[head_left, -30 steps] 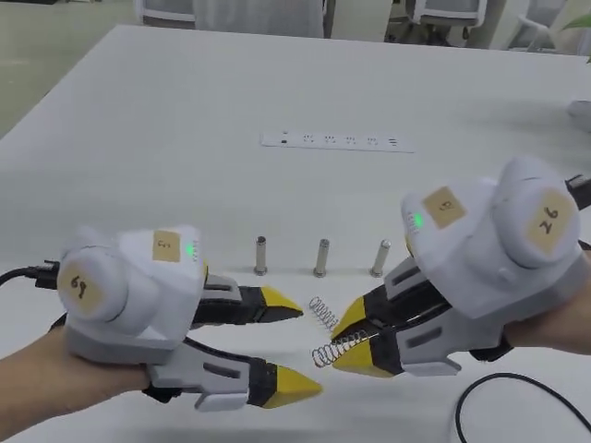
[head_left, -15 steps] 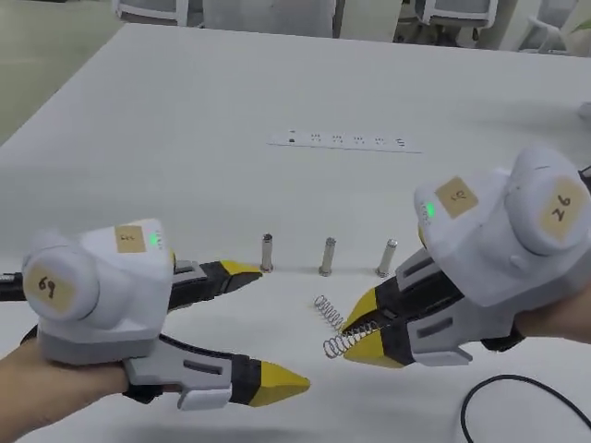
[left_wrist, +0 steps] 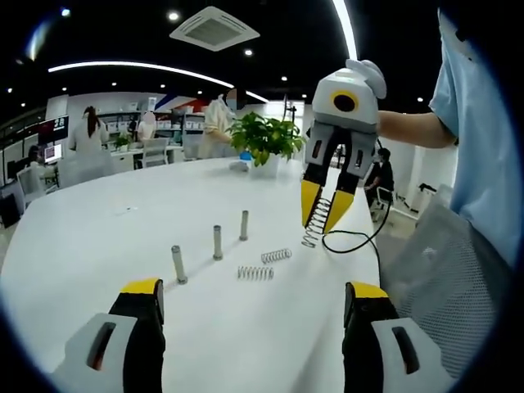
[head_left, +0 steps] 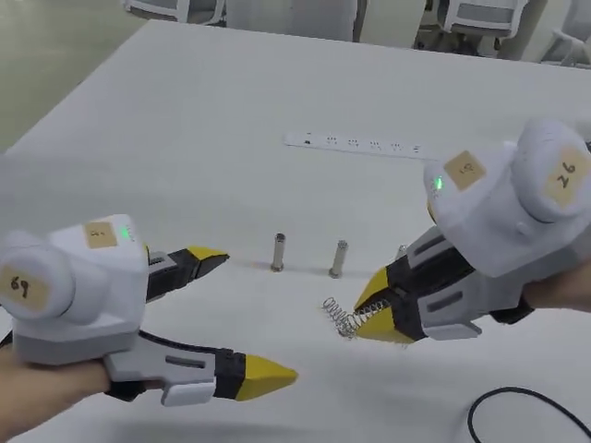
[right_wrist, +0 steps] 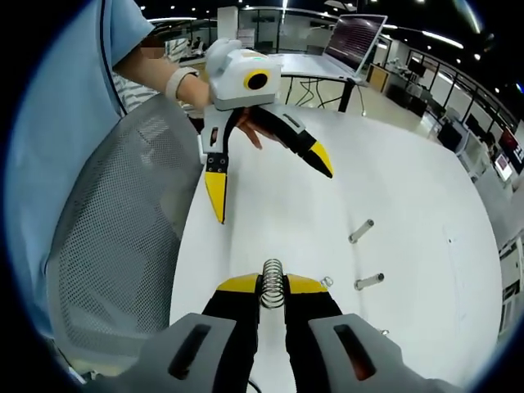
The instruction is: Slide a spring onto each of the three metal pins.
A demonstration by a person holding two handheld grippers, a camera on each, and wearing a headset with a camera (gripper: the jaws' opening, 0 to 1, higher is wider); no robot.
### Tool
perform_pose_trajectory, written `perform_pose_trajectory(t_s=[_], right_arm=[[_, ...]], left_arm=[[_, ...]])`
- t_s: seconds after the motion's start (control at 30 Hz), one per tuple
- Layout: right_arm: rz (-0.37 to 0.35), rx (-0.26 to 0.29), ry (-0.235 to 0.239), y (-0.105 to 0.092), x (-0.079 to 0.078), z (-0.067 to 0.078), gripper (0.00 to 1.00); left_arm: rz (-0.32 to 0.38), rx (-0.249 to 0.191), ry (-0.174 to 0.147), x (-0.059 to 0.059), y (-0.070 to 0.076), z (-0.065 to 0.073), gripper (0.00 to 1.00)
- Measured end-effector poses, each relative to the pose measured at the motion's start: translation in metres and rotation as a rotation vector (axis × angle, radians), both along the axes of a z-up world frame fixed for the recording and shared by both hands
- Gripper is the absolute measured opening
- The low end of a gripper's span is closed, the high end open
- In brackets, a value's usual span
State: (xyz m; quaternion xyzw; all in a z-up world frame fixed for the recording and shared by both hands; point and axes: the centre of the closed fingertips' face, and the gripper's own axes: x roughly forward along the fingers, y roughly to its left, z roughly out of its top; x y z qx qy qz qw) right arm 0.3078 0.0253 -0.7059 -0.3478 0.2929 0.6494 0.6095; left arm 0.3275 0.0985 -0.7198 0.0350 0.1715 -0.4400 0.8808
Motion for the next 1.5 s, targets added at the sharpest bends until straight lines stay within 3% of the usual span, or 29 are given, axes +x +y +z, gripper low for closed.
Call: perform_pose_trajectory(t_s=[0.3, 0.57, 1.0, 1.5], right_arm=[[0.026, -0.075, -0.015, 0.002, 0.022, 0.007, 0.08], [0.037, -0.147, -0.014, 0.008, 0.044, 0.005, 0.08], [0.061, -0.201, -0.041, 0.029, 0.074, 0.010, 0.08], [0.090, -0.267, -0.054, 0.055, 0.100, 0.006, 0.08]], left_arm=[[0.049, -0.003, -0.016, 0.005, 0.009, -0.004, 0.93], [0.090, -0.014, -0.008, 0.010, 0.020, -0.009, 0.98], [0.116, -0.022, -0.018, 0.013, 0.026, -0.008, 0.98], [0.133, -0.025, -0.037, 0.020, 0.032, -0.005, 0.97]])
